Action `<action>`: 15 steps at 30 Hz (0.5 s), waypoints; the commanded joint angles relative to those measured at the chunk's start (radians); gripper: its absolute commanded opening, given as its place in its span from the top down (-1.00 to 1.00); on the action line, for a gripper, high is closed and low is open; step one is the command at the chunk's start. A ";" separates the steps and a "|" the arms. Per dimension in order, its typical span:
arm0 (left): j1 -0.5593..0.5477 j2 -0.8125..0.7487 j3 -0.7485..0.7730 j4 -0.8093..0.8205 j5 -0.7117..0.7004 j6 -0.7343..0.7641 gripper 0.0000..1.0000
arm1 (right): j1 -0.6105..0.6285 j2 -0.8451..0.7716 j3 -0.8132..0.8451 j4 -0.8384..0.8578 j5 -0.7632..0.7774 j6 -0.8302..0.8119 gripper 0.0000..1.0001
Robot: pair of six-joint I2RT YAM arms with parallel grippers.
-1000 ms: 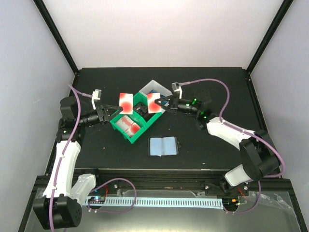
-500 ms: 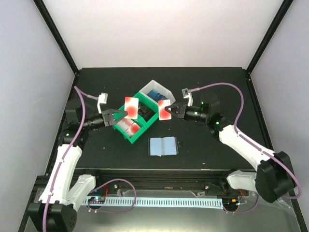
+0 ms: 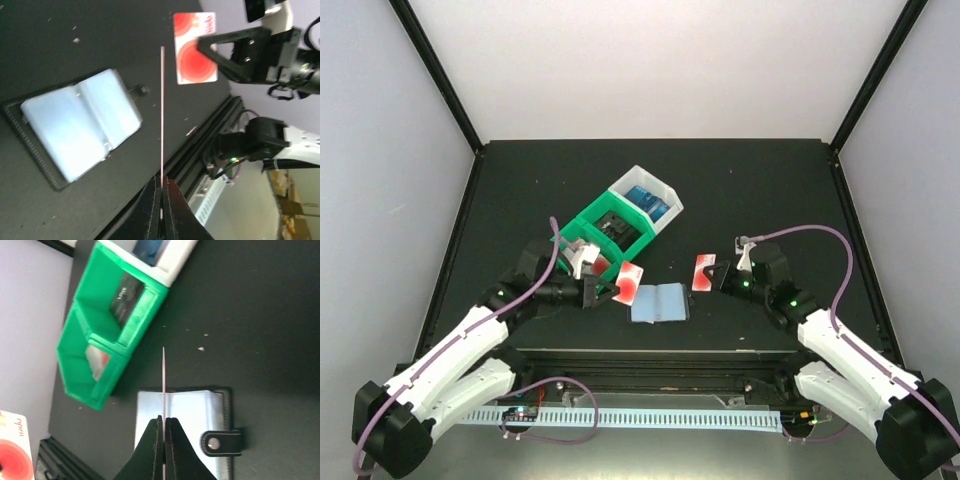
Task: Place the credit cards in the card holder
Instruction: Insert the credit card into the card holder.
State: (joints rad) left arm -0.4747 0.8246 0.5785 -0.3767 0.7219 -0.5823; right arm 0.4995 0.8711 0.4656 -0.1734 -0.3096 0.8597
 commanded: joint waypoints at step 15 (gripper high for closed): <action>-0.390 0.199 -0.085 0.098 -0.659 -0.233 0.97 | 0.220 0.291 -0.118 0.420 0.057 0.085 0.98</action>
State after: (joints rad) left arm -0.8097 0.9852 0.4812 -0.3149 0.2569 -0.7273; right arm 0.6846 1.0950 0.3740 0.0494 -0.2253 0.9051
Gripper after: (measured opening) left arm 0.017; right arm 0.018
